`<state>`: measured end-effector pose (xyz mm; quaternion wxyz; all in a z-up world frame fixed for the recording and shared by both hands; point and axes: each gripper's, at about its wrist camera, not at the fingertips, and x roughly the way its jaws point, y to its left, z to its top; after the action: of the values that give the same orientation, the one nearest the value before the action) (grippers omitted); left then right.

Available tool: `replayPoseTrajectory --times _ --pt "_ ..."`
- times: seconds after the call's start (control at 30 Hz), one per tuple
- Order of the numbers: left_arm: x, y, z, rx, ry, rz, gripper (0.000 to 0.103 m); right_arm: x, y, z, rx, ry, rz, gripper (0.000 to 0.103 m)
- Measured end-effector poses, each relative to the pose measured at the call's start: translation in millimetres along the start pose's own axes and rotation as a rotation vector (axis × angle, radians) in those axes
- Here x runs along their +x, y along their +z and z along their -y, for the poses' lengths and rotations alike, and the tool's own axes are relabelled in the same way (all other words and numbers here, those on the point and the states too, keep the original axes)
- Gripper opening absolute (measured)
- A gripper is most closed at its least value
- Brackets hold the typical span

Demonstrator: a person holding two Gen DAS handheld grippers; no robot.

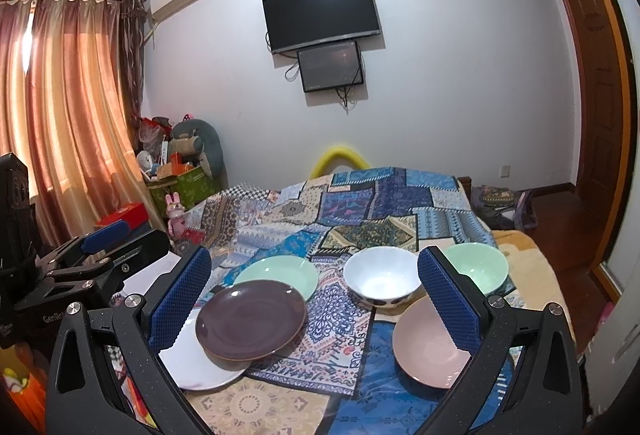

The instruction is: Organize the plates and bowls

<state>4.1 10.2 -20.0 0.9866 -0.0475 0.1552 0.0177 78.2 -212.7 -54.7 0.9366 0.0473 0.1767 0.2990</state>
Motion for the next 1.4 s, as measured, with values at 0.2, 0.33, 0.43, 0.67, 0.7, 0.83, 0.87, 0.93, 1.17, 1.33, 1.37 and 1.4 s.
replayPoseTrajectory --times 0.2,0.33,0.43,0.67,0.7,0.83,0.87,0.93,1.17,1.33,1.37,1.4 --pt "17.1 -12.1 -24.4 -0.016 0.031 -0.059 0.103 23.1 -10.9 -5.1 0.001 0.017 -0.069 0.103" --pt "31.8 -23.2 -44.1 -0.031 0.052 -0.116 0.103 43.7 -20.2 -8.9 0.008 0.031 -0.130 0.103" --pt "45.2 -31.8 -58.9 -0.038 0.065 -0.161 0.103 61.1 -28.7 -13.3 0.005 0.037 -0.184 0.103" --pt "78.4 -53.8 -101.8 -0.076 0.088 -0.263 0.096 101.5 -46.1 -20.6 0.000 0.034 -0.290 0.103" --pt "83.4 -56.5 -105.8 -0.074 0.095 -0.273 0.095 107.2 -49.4 -20.3 0.003 0.034 -0.303 0.103" --pt "101.7 -68.1 -126.8 -0.086 0.106 -0.320 0.091 129.2 -61.4 -18.6 0.034 0.035 -0.368 0.097" --pt "106.6 -71.4 -132.7 -0.089 0.106 -0.331 0.089 134.9 -64.7 -18.2 0.043 0.041 -0.388 0.096" --pt "115.6 -77.2 -141.2 -0.093 0.105 -0.358 0.086 142.6 -68.9 -19.0 0.055 0.041 -0.418 0.091" --pt "149.7 -100.2 -166.0 -0.126 0.059 -0.491 0.059 168.5 -85.8 -17.2 0.074 0.035 -0.511 0.077" --pt "170.6 -111.9 -175.8 -0.130 0.050 -0.571 0.049 182.1 -94.4 -17.9 0.085 0.039 -0.557 0.065" --pt "173.7 -113.3 -177.1 -0.128 0.049 -0.582 0.046 183.8 -96.3 -17.5 0.091 0.042 -0.566 0.063" --pt "177.0 -114.7 -178.6 -0.128 0.046 -0.593 0.042 185.9 -98.3 -16.3 0.098 0.045 -0.577 0.058"
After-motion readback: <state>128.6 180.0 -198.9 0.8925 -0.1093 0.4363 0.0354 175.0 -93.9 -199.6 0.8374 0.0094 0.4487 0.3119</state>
